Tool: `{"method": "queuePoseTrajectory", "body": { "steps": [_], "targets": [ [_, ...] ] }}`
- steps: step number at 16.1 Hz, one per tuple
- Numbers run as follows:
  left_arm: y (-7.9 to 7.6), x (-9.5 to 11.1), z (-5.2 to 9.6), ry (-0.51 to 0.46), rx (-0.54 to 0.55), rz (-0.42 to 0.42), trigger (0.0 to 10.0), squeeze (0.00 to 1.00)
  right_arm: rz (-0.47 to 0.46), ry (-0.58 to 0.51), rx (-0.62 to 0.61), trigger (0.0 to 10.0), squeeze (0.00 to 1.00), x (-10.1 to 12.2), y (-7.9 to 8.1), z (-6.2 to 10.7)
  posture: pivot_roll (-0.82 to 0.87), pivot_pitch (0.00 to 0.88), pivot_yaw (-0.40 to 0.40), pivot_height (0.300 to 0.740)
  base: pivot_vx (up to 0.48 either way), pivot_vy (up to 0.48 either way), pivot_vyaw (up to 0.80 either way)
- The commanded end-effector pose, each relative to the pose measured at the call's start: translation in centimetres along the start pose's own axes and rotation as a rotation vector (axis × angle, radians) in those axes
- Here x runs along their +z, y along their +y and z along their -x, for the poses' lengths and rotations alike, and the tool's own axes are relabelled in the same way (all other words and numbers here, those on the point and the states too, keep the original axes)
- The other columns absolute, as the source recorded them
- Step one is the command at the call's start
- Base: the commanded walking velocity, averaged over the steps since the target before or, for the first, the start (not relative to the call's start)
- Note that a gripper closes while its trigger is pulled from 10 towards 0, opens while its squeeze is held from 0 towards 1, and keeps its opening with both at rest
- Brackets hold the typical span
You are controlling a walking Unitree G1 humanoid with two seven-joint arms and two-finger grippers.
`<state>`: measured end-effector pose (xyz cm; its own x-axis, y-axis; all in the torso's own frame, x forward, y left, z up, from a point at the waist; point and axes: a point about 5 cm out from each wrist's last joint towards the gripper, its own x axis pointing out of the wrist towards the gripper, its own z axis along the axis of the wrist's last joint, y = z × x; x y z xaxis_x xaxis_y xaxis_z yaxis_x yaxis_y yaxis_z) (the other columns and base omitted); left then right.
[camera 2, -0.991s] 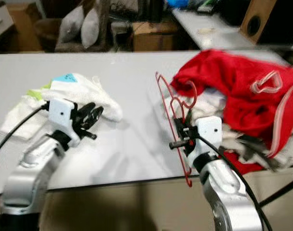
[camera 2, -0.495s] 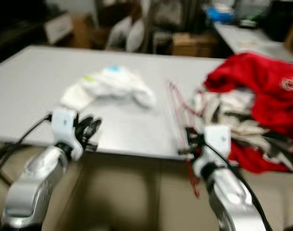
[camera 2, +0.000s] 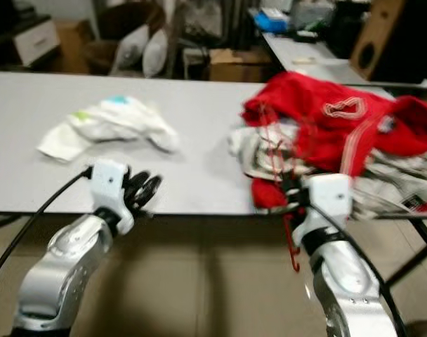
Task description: Hang hanger
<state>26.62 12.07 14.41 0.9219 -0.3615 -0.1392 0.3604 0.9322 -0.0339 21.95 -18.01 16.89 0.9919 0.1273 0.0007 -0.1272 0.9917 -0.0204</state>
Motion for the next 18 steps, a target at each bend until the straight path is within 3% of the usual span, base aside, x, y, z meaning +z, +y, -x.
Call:
{"method": "queuePoseTrajectory", "body": {
  "steps": [1, 3, 5, 8, 9, 10, 11, 12, 17, 18],
  "targets": [
    [0.5, 0.3, 0.1, -0.015, 0.015, -0.006, 10.0, 0.11, -0.074, -0.089, 0.002, 10.0, 0.00, 1.2, 0.1, 0.3, 0.02, 0.000, -0.021, 0.740, 0.000, -0.480, 0.00],
    [0.3, 0.6, -0.1, -0.028, 0.003, -0.004, 10.0, 0.11, -0.136, -0.153, 0.007, 10.0, 0.00, 1.9, 0.2, 0.6, 0.01, 0.000, -0.014, 0.740, 0.000, -0.471, 0.00],
    [0.0, 1.0, -0.5, -0.046, -0.021, -0.002, 10.0, 0.10, -0.023, -0.149, -0.015, 10.0, 0.00, 2.4, 0.2, 0.7, 0.00, 0.000, -0.002, 0.740, 0.000, -0.437, 0.00],
    [-0.3, 1.3, -0.8, -0.078, -0.032, -0.011, 10.0, 0.06, -0.010, -0.129, -0.075, 10.0, 0.00, 2.1, -0.2, 0.8, -0.02, 0.000, 0.006, 0.740, 0.000, -0.141, 0.00],
    [-0.4, 1.4, -1.1, -0.088, -0.040, -0.023, 10.0, 0.14, 0.033, -0.059, -0.058, 10.0, 0.00, 1.3, -0.2, 1.0, -0.03, 0.000, 0.004, 0.740, 0.000, 0.000, 0.00],
    [-0.5, 1.4, -1.2, -0.091, -0.050, -0.015, 10.0, 0.42, 0.051, -0.051, -0.050, 10.0, 0.00, 1.2, -0.1, 1.1, -0.03, 0.000, 0.003, 0.740, 0.000, 0.000, 0.00],
    [-0.5, 1.4, -1.2, -0.094, -0.058, -0.007, 10.0, 0.42, 0.061, -0.051, -0.045, 10.0, 0.00, 1.2, 0.0, 1.1, -0.03, 0.000, 0.003, 0.740, 0.000, 0.000, 0.00],
    [-0.7, 1.6, -1.4, -0.106, -0.070, -0.002, 10.0, 0.98, 0.045, -0.061, -0.058, 10.0, 0.00, 1.3, 0.0, 0.9, -0.03, 0.000, 0.001, 0.740, 0.000, 0.000, -0.80],
    [-1.1, 2.2, -2.3, -0.138, -0.072, -0.012, 10.0, 0.94, 0.057, -0.099, -0.063, 10.0, 0.00, 2.0, -0.4, 0.3, -0.04, 0.000, 0.001, 0.740, 0.279, 0.000, -0.75],
    [-0.9, 2.4, -2.7, -0.148, -0.057, -0.015, 10.0, 0.94, 0.063, -0.088, -0.115, 10.0, 0.00, 1.9, -0.8, 0.1, -0.05, 0.000, 0.003, 0.740, 0.304, 0.000, -0.54]
  ]
}}
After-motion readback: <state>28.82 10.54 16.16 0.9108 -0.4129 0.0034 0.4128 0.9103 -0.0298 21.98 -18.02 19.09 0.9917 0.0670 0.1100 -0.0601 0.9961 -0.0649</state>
